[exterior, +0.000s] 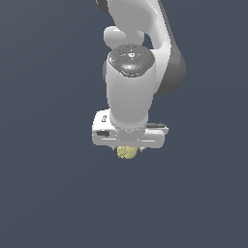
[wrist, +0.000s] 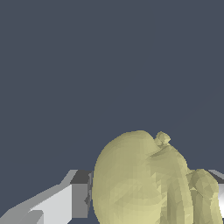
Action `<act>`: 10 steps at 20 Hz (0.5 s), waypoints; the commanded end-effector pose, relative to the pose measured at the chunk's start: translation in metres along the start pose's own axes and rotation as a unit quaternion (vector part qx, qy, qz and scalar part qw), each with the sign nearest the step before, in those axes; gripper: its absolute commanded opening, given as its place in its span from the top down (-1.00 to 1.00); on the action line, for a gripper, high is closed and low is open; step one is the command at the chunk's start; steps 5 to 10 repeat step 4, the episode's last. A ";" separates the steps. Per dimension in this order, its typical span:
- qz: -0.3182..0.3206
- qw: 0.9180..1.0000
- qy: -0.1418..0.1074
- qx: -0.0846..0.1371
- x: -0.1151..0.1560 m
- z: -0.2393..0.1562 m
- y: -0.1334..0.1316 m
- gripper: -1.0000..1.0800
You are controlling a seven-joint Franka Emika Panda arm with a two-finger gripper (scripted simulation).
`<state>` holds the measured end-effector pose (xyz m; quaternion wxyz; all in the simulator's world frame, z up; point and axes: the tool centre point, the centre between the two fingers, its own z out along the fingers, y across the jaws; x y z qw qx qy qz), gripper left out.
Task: Pick up the object and move it to a goal position.
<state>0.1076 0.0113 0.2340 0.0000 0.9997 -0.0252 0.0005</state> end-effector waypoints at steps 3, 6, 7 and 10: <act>0.000 1.000 -0.001 0.000 0.002 -0.004 0.001 1.00; 0.000 1.000 -0.001 0.000 0.002 -0.004 0.001 1.00; 0.000 1.000 -0.001 0.000 0.002 -0.004 0.001 1.00; 0.000 1.000 -0.001 0.000 0.002 -0.004 0.001 1.00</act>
